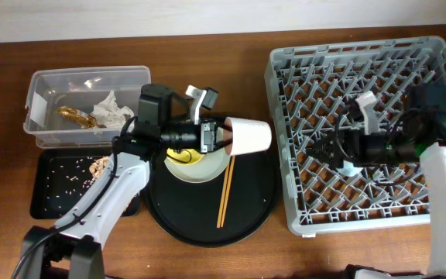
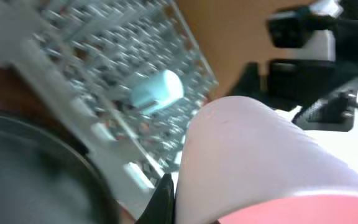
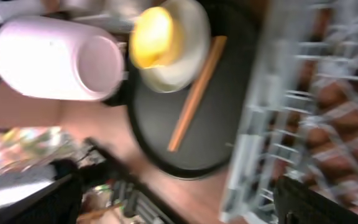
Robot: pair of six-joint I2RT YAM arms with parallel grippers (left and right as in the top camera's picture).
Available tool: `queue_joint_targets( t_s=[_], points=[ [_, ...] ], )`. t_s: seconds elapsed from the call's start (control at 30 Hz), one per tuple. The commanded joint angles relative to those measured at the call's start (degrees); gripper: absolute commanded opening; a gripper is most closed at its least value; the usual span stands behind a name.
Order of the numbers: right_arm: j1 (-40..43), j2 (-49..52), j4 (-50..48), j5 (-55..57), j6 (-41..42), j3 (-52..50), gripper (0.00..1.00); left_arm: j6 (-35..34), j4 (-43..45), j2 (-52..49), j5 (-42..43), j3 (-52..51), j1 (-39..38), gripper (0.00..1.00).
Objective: Sort waste into correct bins and load items into the dishwasher rack
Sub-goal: 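Grasp the pink cup with the left gripper and pass it right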
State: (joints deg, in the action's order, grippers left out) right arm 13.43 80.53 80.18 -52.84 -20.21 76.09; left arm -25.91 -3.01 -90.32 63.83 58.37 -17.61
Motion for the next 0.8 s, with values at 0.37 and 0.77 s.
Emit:
queue_joint_targets(
  t_s=[0.37, 0.77],
  points=[
    [-21.4, 0.1, -10.4, -15.8, -6.4, -1.2, 0.98, -12.5, 9.6, 0.3, 14.6, 0.2, -6.2, 0.0],
    [-16.1, 0.2, -15.4, -15.8, 0.0, -1.2, 0.99, -12.5, 11.1, 0.3, 16.4, 0.2, -6.3, 0.0]
  ],
)
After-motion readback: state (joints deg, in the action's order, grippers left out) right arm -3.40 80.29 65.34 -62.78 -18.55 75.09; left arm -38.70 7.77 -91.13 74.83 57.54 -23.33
